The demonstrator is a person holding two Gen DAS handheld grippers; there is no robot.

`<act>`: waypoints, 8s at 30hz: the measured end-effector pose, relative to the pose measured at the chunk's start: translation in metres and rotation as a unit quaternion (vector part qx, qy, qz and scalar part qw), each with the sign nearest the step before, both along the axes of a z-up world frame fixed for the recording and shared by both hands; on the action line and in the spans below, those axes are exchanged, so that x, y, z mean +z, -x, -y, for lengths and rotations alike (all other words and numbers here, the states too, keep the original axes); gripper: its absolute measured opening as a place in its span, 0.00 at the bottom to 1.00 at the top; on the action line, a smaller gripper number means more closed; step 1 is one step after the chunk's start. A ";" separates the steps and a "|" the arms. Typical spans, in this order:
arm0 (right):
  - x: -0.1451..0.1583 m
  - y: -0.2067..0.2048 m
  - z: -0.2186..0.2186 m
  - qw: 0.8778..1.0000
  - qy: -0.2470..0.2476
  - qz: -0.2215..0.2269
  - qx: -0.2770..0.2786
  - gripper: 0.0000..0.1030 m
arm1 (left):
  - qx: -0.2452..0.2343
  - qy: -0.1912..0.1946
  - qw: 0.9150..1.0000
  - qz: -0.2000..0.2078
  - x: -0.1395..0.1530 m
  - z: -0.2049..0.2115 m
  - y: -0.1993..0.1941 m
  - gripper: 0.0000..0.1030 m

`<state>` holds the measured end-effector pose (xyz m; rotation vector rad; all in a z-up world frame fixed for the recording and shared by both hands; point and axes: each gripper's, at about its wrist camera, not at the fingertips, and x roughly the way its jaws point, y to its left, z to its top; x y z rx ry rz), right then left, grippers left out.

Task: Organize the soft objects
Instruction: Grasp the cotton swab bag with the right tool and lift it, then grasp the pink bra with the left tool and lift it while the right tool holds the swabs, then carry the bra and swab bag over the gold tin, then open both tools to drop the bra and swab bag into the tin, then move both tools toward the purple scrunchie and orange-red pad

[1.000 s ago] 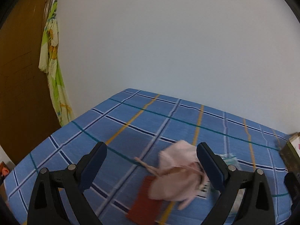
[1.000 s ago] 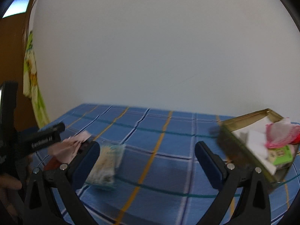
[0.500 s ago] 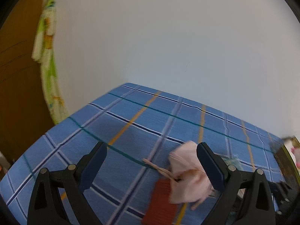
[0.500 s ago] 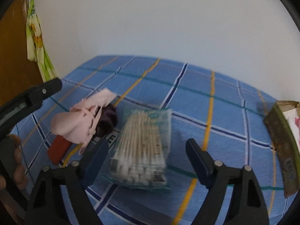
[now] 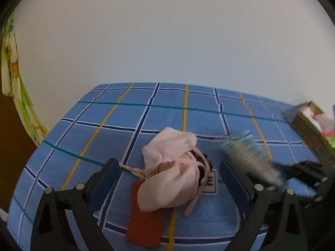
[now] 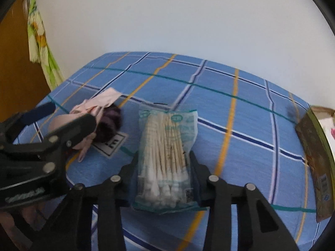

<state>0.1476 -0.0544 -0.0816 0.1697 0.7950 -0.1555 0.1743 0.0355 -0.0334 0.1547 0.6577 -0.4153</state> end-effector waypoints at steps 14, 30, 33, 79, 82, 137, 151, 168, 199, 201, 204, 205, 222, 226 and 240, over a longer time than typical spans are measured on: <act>0.019 0.033 0.026 0.997 -0.013 0.068 -0.029 0.39 | -0.013 0.091 0.994 -0.059 -0.006 -0.019 -0.011 0.21; 0.034 0.051 0.037 0.990 -0.016 0.130 -0.056 0.39 | -0.050 0.108 0.993 0.001 0.018 -0.018 0.007 0.31; 0.036 0.051 0.041 0.990 -0.020 0.129 -0.058 0.39 | -0.033 0.050 0.998 -0.015 0.006 -0.010 0.005 0.78; 0.025 0.049 0.061 0.990 -0.056 0.108 -0.076 0.39 | 0.023 0.099 0.991 -0.084 -0.010 -0.043 -0.012 0.07; 0.025 0.050 0.060 0.989 -0.055 0.110 -0.077 0.40 | 0.023 0.112 0.990 -0.077 -0.009 -0.041 -0.012 0.06; 0.094 0.222 0.195 0.937 -0.050 0.307 -0.161 0.39 | -0.174 0.234 0.935 0.201 0.157 0.128 0.145 0.07; 0.096 0.268 0.263 0.920 -0.008 0.313 -0.236 0.39 | -0.257 0.241 0.914 0.200 0.157 0.216 0.171 0.07; 0.080 0.271 0.325 0.919 0.025 0.260 -0.294 0.39 | -0.284 0.234 0.918 0.146 0.124 0.287 0.165 0.07; 0.057 0.290 0.346 0.899 -0.001 0.299 -0.321 0.96 | -0.211 0.091 0.968 0.101 0.060 0.262 0.150 0.87; 0.058 0.298 0.346 0.889 -0.002 0.315 -0.333 0.97 | -0.186 0.102 0.971 0.112 0.062 0.249 0.149 0.87; 0.063 0.297 0.341 0.883 0.014 0.325 -0.338 0.98 | -0.141 0.121 0.975 0.123 0.060 0.228 0.145 0.87; 0.066 0.296 0.335 0.882 0.021 0.326 -0.338 0.99 | -0.122 0.120 0.976 0.138 0.059 0.220 0.146 0.87; 0.060 0.287 0.280 0.853 0.140 0.329 -0.379 1.00 | -0.045 0.047 0.976 0.208 0.039 0.203 0.151 0.87; 0.059 0.284 0.268 0.859 0.135 0.323 -0.373 1.00 | -0.048 0.056 0.977 0.198 0.038 0.198 0.149 0.87; 0.056 0.270 0.215 0.881 0.132 0.309 -0.332 1.00 | -0.043 0.060 0.981 0.181 0.034 0.182 0.149 0.87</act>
